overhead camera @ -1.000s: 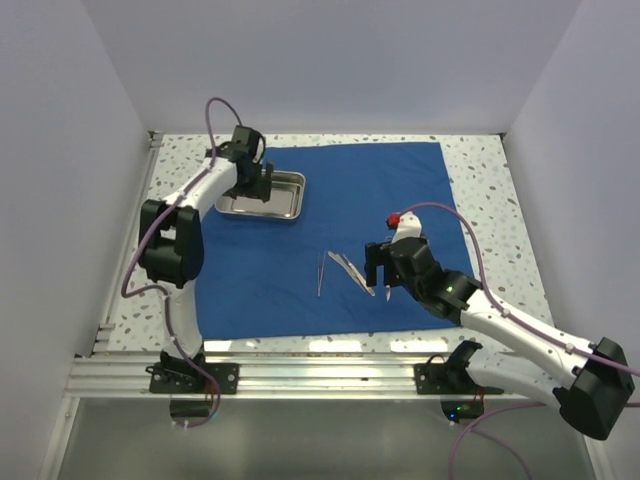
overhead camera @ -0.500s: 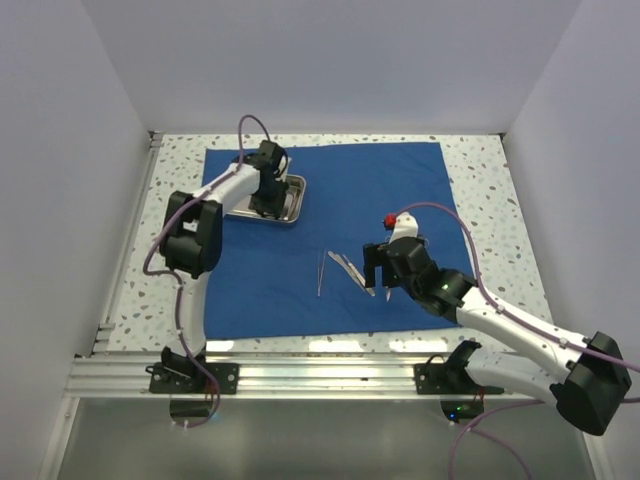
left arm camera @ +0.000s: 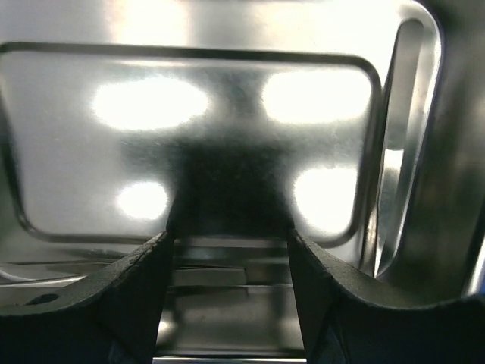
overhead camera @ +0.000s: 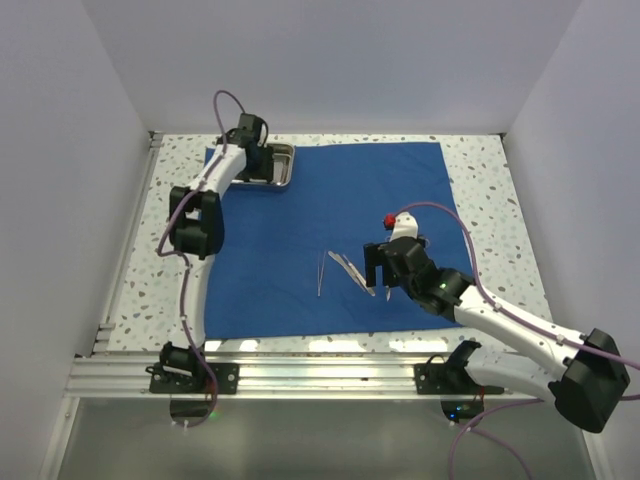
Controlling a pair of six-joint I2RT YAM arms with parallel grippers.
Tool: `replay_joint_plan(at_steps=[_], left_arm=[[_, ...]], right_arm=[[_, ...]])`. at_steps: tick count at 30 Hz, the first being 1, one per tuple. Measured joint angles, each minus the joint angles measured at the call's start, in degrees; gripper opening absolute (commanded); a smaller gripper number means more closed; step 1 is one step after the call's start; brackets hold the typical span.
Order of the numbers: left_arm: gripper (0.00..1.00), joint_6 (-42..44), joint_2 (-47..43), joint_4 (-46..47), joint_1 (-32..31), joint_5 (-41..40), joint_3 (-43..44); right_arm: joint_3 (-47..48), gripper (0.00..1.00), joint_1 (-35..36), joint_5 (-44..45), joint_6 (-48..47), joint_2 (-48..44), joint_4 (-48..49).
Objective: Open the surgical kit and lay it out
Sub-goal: Adjust the container in the surgical kit.
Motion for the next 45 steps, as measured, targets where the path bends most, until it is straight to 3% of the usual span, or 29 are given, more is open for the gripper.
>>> replay_joint_plan(at_steps=[6,12,27,32,35,39,42,45], left_arm=[[0.61,-2.95,0.20,9.01,3.56,1.09,-0.37],[0.60,-3.89,1.01,10.82,4.17,0.68,-1.25],[0.59,-4.02,-19.21,16.55,-0.70,-3.50,-34.67],[0.72,-5.25,-24.57,14.73,-1.46,-4.92,-41.20],[0.79,-6.05,-27.93,13.79,-1.42,-5.84,-42.75],[0.81,-6.91,-33.53,14.40,-1.42,-6.27,-42.88],[0.82,-7.85,-35.12,15.50,-1.40,-6.19,-40.30],[0.81,-8.26,-31.58,16.94,-1.38,-5.25,-32.94]], right_arm=[[0.00,0.94,0.00,0.50,-0.15,1.14,-0.04],[0.00,0.94,-0.04,1.25,-0.17,1.62,0.00],[0.00,0.93,-0.26,-0.26,-0.13,2.34,0.39],[1.75,0.93,-0.26,-1.27,0.57,1.92,-1.11],[7.30,0.95,-0.26,-2.01,1.97,1.57,-4.24],[19.98,0.99,-0.26,-1.51,2.62,3.67,-6.12],[33.07,0.99,-0.70,0.63,0.81,12.02,-7.23],[49.53,0.99,-2.86,0.92,-1.88,26.82,-5.11]])
